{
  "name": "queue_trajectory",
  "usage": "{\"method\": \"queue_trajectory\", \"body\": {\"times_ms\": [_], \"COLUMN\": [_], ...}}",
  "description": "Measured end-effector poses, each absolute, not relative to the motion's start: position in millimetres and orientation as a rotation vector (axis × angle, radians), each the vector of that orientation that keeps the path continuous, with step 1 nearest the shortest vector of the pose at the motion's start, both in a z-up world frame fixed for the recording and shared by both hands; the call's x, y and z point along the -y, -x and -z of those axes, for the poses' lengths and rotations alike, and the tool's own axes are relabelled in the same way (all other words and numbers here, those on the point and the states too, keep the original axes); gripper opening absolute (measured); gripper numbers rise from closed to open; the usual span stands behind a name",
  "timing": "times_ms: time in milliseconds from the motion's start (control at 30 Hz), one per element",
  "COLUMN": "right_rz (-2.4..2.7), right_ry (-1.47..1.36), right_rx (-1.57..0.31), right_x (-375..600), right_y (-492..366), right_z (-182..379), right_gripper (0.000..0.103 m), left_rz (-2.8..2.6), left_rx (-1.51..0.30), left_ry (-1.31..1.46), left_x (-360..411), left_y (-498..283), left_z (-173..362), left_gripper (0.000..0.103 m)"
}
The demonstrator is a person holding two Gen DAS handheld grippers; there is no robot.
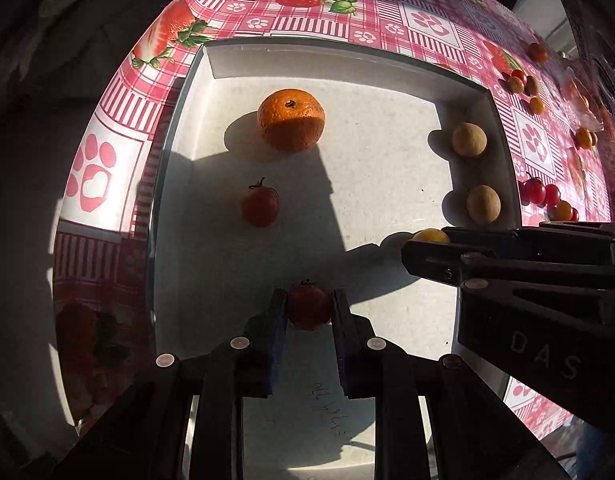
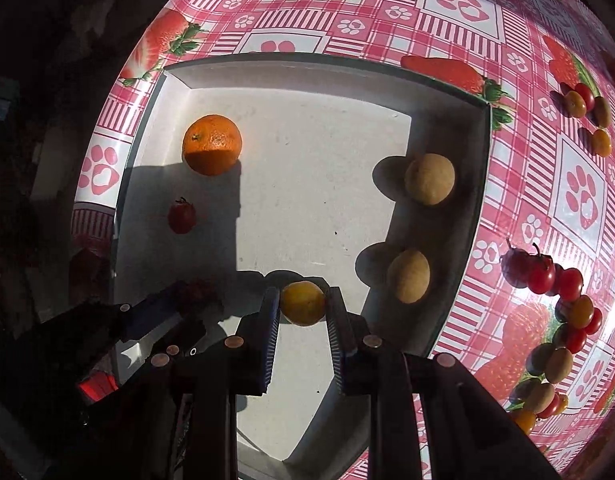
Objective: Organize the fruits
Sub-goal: 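Open the left gripper to drop the red tomato while the right gripper drops the yellow one, then move both grippers back toward the fruit pile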
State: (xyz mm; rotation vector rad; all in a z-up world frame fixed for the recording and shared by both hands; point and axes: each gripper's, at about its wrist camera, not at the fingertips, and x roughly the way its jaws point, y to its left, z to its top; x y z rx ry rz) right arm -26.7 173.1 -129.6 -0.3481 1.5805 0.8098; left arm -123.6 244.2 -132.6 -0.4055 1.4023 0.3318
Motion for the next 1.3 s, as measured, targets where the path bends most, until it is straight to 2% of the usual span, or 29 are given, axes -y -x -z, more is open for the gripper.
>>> {"method": "queue_trajectory", "body": {"times_ms": [133, 200, 300, 367, 400, 433, 500, 567, 800, 967, 1300], "right_rz": [-0.813, -0.823, -0.826, -0.822, -0.823, -0.825, -0.837, -0.834, -0.838, -0.799, -0.486], "right_ry": [0.375, 0.376, 0.38, 0.379, 0.371, 0.366, 0.351, 0.338, 0.229, 0.192, 0.049], "right_rx": [-1.572, -1.577, -1.577, -1.576, -1.581, -1.583, -1.58, -1.57, -1.543, -1.507, -1.549], "right_x": [-180.6, -181.6, -182.2, -185.7, -187.9, -188.2, -184.8, -178.9, -158.3, -120.7, 12.7], "right_y": [32.4, 33.1, 33.3, 34.1, 31.9, 31.4, 28.1, 25.4, 18.3, 17.4, 7.0], "right_z": [131.5, 131.8, 131.3, 130.1, 129.5, 128.7, 123.4, 117.9, 92.1, 80.2, 102.3], "right_gripper": [0.026, 0.03, 0.046, 0.049, 0.049, 0.052, 0.066, 0.084, 0.084, 0.084, 0.084], "left_rz": [-0.337, -0.335, -0.335, -0.32, -0.338, -0.366, -0.385, -0.392, -0.408, -0.355, -0.157], "left_rx": [-1.4, -1.403, -1.415, -1.421, -1.424, -1.415, -1.395, -1.414, -1.425, -1.418, -1.375], "left_ry": [0.41, 0.401, 0.371, 0.374, 0.361, 0.342, 0.339, 0.386, 0.358, 0.295, 0.162], "left_x": [-246.0, -245.3, -239.7, -236.4, -235.7, -235.3, -236.3, -241.8, -246.6, -218.8, -146.6], "left_y": [125.9, 126.7, 121.6, 118.7, 117.8, 118.0, 118.5, 118.9, 117.8, 111.7, 79.1], "left_z": [133.4, 134.0, 135.3, 136.0, 135.6, 133.7, 129.3, 130.4, 123.6, 108.1, 80.9], "left_gripper": [0.024, 0.024, 0.025, 0.04, 0.072, 0.093, 0.093, 0.093, 0.093, 0.093, 0.093]}}
